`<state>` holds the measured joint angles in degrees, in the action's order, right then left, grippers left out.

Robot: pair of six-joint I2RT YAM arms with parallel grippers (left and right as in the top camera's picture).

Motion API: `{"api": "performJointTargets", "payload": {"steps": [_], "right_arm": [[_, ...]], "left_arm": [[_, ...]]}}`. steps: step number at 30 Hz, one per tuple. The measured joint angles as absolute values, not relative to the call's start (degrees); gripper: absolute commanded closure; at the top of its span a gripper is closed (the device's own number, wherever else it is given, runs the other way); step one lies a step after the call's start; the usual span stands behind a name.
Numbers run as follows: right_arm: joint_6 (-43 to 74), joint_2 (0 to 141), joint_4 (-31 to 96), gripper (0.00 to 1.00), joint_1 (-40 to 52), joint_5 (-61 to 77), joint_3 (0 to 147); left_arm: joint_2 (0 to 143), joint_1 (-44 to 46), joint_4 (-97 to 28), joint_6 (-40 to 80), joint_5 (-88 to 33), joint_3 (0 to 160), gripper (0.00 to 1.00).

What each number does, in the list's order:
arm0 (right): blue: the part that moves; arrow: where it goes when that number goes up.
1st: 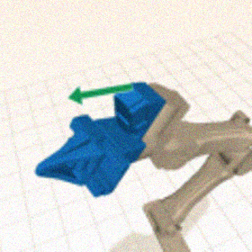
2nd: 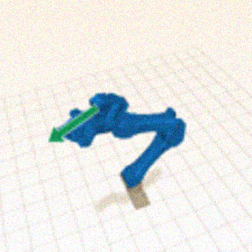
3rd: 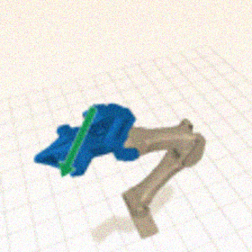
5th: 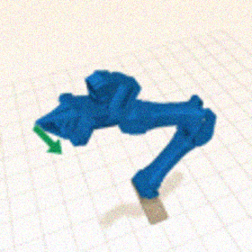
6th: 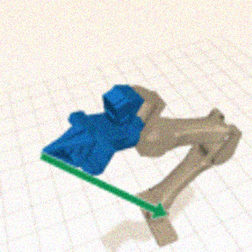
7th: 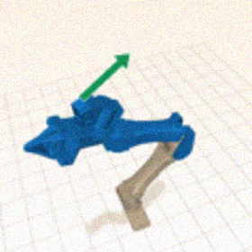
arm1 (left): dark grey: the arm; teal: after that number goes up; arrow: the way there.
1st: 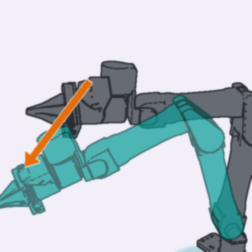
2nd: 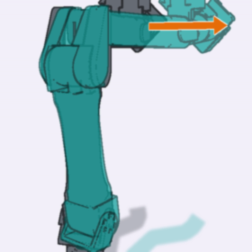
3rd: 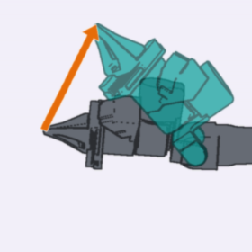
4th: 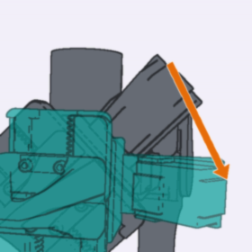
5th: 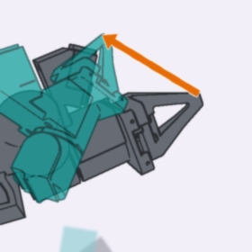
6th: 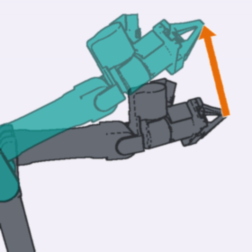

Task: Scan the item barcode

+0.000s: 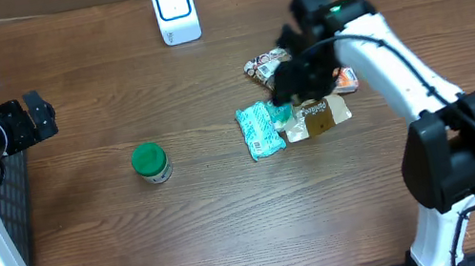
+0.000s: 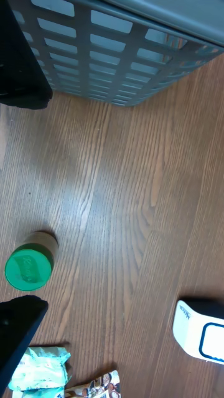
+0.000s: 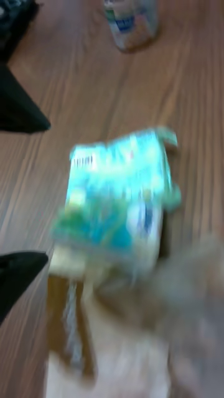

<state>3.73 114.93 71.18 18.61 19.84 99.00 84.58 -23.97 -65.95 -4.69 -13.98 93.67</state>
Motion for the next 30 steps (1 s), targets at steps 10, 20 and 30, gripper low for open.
{"api": "performJointTargets", "payload": {"steps": [10,20,30], "right_arm": [[3.3,114.9,65.7,0.34,29.3,21.7,99.0],[3.3,114.9,65.4,0.35,29.5,21.6,99.0],[3.3,114.9,64.9,0.35,29.6,21.6,99.0]], "left_arm": [[84.6,-24.0,-66.0,-4.7,-14.0,93.7,0.00],[84.6,-24.0,-66.0,-4.7,-14.0,93.7,0.00],[84.6,-24.0,-66.0,-4.7,-14.0,93.7,0.01]]}}
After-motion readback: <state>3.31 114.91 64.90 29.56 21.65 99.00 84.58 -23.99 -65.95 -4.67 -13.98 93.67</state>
